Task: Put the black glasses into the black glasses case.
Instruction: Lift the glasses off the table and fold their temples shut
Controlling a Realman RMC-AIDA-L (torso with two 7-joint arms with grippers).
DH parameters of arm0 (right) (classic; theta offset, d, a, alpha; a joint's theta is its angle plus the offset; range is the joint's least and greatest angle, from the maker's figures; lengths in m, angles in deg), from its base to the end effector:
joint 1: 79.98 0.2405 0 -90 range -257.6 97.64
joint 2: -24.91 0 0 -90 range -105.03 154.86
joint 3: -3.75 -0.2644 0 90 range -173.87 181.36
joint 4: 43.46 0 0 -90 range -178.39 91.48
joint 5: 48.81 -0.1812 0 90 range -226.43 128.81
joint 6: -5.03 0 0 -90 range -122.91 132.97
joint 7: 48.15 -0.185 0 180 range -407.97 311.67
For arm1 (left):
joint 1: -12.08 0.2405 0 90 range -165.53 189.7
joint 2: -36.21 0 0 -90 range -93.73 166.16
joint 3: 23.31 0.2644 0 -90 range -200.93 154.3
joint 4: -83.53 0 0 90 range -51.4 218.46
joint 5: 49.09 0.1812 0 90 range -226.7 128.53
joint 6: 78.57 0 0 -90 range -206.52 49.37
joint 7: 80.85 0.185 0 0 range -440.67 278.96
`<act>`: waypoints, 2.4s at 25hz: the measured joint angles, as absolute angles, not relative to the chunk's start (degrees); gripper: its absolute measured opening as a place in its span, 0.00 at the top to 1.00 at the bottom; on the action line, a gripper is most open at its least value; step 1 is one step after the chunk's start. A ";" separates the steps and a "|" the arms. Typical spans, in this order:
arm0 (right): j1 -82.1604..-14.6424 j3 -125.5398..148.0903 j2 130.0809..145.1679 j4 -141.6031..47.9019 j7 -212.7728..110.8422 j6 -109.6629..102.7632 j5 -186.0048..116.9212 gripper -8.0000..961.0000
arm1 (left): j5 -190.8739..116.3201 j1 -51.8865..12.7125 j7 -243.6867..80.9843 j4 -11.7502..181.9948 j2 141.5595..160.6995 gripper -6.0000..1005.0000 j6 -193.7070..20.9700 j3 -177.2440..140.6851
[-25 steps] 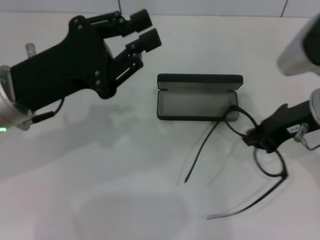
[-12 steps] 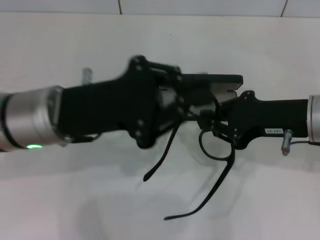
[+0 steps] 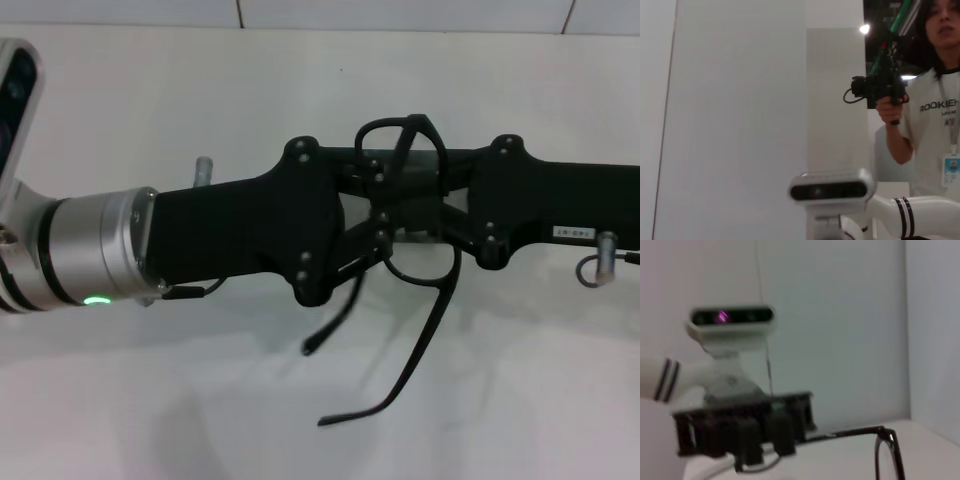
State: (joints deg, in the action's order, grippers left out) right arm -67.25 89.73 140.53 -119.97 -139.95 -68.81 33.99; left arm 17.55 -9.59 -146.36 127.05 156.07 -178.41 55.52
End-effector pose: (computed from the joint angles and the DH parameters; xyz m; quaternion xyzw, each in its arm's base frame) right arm 0.1403 0.2811 -0.0319 -0.9502 0.0700 0.2812 0.1145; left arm -0.1301 0.2506 -0.0366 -0.8791 -0.0141 -0.4763 0.0098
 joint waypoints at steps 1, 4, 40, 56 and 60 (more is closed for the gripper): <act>-67.20 89.33 140.53 -119.44 -139.38 -69.60 33.06 0.88 | 17.55 -9.58 -146.30 126.91 156.08 0.88 -178.41 55.53; -66.91 88.24 140.56 -117.73 -138.46 -71.84 30.88 0.88 | 17.47 -9.47 -145.56 126.26 156.15 0.88 -178.42 55.56; -65.04 87.24 140.66 -107.97 -131.69 -78.39 22.16 0.88 | 13.36 -10.22 -141.79 120.66 156.24 0.88 -178.72 58.70; -65.07 87.24 140.75 -107.19 -131.05 -80.57 21.37 0.87 | 13.13 -9.90 -141.58 120.16 156.42 0.88 -178.69 58.77; -65.29 87.15 140.75 -106.74 -130.75 -80.60 21.25 0.87 | 13.13 -9.77 -141.59 120.16 156.44 0.88 -179.01 58.77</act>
State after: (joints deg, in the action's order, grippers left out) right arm -65.29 87.15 140.75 -106.74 -130.75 -80.60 21.25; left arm 13.13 -9.77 -141.59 120.16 156.44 -179.01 58.77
